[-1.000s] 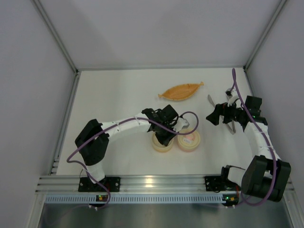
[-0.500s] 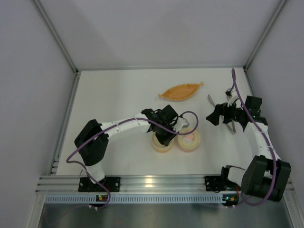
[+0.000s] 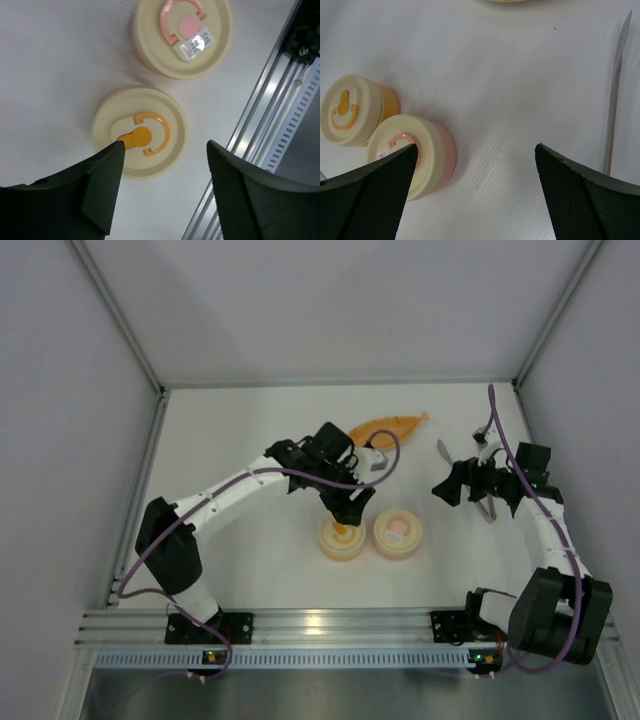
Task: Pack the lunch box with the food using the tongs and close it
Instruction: Screw the box lid onto the packing box, then reset both arms
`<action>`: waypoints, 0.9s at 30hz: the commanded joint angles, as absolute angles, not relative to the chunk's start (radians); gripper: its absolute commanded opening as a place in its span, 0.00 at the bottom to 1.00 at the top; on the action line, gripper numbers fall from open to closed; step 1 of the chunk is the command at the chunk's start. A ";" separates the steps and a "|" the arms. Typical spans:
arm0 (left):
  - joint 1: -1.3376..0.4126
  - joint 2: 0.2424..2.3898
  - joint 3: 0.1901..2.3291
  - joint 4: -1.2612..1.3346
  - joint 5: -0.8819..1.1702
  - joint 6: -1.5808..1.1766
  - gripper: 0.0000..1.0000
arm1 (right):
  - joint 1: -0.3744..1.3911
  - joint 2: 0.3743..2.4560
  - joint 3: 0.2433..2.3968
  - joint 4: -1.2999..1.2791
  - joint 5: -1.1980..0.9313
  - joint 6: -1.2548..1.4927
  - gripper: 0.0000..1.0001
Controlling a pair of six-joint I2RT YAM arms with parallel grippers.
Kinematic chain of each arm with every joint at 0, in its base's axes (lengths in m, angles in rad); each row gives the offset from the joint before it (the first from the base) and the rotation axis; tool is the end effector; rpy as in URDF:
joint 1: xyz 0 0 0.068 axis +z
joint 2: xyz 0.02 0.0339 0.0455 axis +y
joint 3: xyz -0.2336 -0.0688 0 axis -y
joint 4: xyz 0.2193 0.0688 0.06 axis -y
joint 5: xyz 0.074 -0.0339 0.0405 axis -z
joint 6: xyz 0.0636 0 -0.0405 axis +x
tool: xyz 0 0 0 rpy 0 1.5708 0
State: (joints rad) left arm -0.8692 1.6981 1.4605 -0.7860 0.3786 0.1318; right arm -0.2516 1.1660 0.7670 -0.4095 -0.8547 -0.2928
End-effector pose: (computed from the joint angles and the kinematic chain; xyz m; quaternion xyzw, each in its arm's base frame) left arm 0.2055 -0.2796 0.2382 0.4984 0.8052 -0.2646 0.1822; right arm 0.2379 -0.0116 0.2146 -0.1715 0.8414 0.2795 0.4295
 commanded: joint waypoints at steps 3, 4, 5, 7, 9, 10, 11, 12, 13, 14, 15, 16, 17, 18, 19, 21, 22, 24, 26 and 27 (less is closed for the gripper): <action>-0.591 1.595 1.502 -0.796 0.520 0.022 0.96 | -0.241 1.155 0.831 -0.433 -0.893 -0.331 0.99; -0.548 1.595 1.500 -0.796 0.547 0.009 0.98 | -0.238 1.155 0.837 -0.436 -0.887 -0.333 0.99; -0.467 1.595 1.500 -0.798 0.563 0.003 0.98 | -0.235 1.157 0.841 -0.442 -0.882 -0.336 0.99; -0.401 1.591 1.485 -0.786 0.587 -0.044 0.98 | -0.224 1.161 0.853 -0.449 -0.862 -0.341 0.99; -0.344 1.568 1.453 -0.769 0.562 -0.051 0.98 | -0.216 1.172 0.864 -0.453 -0.845 -0.342 0.99; -0.331 1.560 1.441 -0.755 0.549 -0.046 0.98 | -0.210 1.178 0.871 -0.456 -0.825 -0.341 0.99; -0.313 1.546 1.427 -0.746 0.519 -0.043 0.98 | -0.207 1.186 0.879 -0.460 -0.813 -0.339 0.99; -0.302 1.539 1.410 -0.732 0.503 -0.046 0.98 | -0.206 1.206 0.890 -0.474 -0.804 -0.336 0.99; -0.290 1.534 1.379 -0.723 0.486 -0.048 0.98 | -0.204 1.215 0.909 -0.477 -0.778 -0.331 0.99; -0.263 1.529 1.364 -0.704 0.450 -0.052 0.98 | -0.204 1.226 0.919 -0.477 -0.764 -0.318 0.99; -0.244 1.525 1.345 -0.693 0.446 -0.052 0.98 | -0.203 1.247 0.937 -0.480 -0.753 -0.311 0.99; -0.224 1.522 1.313 -0.686 0.449 -0.045 0.98 | -0.202 1.258 0.945 -0.479 -0.730 -0.307 0.99; -0.194 1.520 1.298 -0.684 0.446 -0.035 0.98 | -0.201 1.265 0.953 -0.480 -0.718 -0.295 0.99; -0.178 1.519 1.281 -0.672 0.422 -0.020 0.98 | -0.201 1.282 0.962 -0.479 -0.704 -0.288 0.99; -0.167 1.519 1.261 -0.663 0.410 -0.011 0.98 | -0.201 1.290 0.965 -0.473 -0.675 -0.282 0.99; -0.138 1.506 1.203 -0.637 0.385 0.034 0.98 | -0.199 1.307 0.966 -0.462 -0.649 -0.276 0.99; -0.130 1.497 1.180 -0.623 0.374 0.038 0.98 | -0.198 1.312 0.965 -0.451 -0.632 -0.273 0.99; -0.123 1.471 1.120 -0.600 0.330 0.048 0.98 | -0.196 1.321 0.960 -0.440 -0.611 -0.267 0.99; -0.121 1.451 1.080 -0.595 0.318 0.060 0.98 | -0.189 1.325 0.957 -0.439 -0.600 -0.267 0.99; -0.121 1.447 1.072 -0.594 0.311 0.064 0.98 | -0.186 1.328 0.951 -0.440 -0.594 -0.268 0.99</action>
State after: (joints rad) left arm -0.1192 1.5146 1.0931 -0.6651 0.3485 0.0265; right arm -0.2077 1.3235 0.9222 -0.4561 -0.6334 -0.2832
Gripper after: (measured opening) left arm 0.980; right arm 0.993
